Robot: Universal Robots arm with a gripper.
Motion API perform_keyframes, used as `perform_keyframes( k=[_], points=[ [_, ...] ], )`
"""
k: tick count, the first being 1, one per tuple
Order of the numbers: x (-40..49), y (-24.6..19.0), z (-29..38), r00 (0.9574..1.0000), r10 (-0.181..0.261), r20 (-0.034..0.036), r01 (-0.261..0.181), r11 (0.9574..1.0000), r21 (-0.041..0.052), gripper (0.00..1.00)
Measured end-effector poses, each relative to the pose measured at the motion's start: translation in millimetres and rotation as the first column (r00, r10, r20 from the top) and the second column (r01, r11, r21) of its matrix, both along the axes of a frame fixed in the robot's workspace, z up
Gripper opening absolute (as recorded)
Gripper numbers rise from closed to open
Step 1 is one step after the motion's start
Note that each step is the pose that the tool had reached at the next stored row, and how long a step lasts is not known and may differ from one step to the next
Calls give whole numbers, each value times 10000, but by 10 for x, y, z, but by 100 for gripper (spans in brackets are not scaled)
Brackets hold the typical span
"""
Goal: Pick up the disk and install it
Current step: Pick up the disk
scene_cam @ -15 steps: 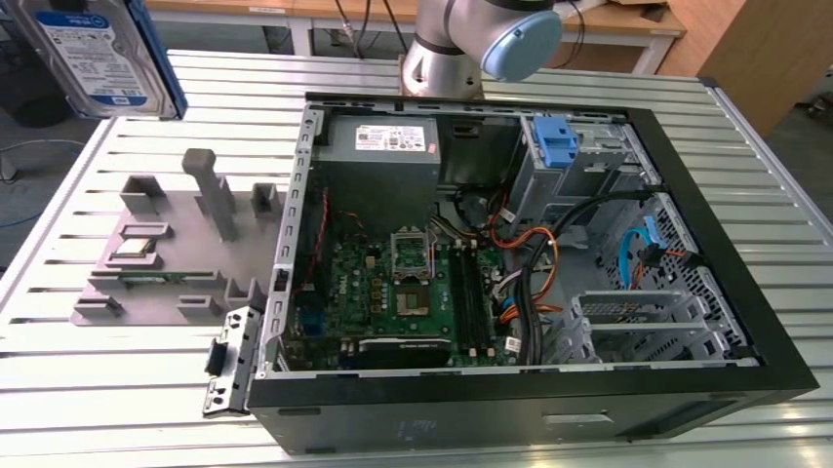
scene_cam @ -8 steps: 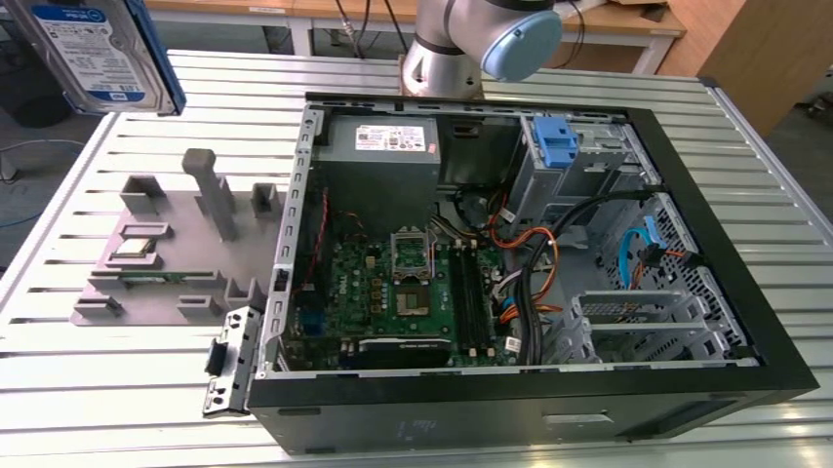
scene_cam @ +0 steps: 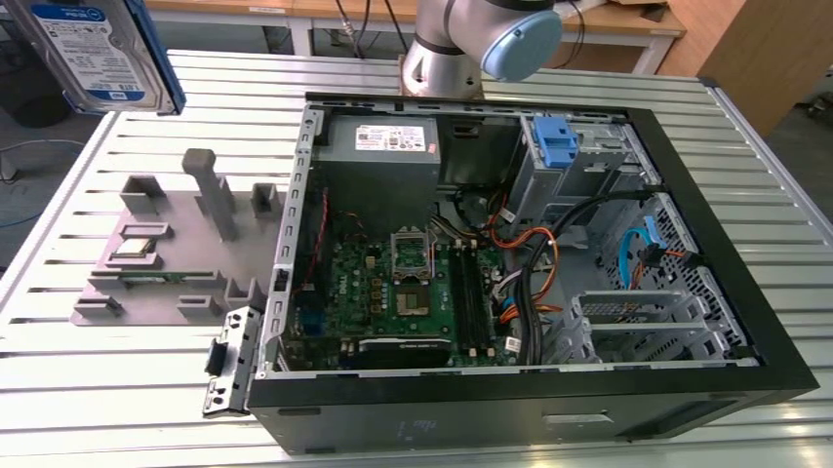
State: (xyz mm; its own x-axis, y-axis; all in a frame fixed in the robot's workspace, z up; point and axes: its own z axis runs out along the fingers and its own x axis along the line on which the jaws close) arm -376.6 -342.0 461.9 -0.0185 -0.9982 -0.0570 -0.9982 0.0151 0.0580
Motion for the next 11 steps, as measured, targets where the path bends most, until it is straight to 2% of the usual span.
perform_keyframes(
  k=[4, 11],
  points=[
    [0, 0, 7, 10000, 0, -4, 0, 10000, -2, 35],
    [0, 0, 100, 10000, 0, -16, 0, 10000, 0, 35]
  ],
)
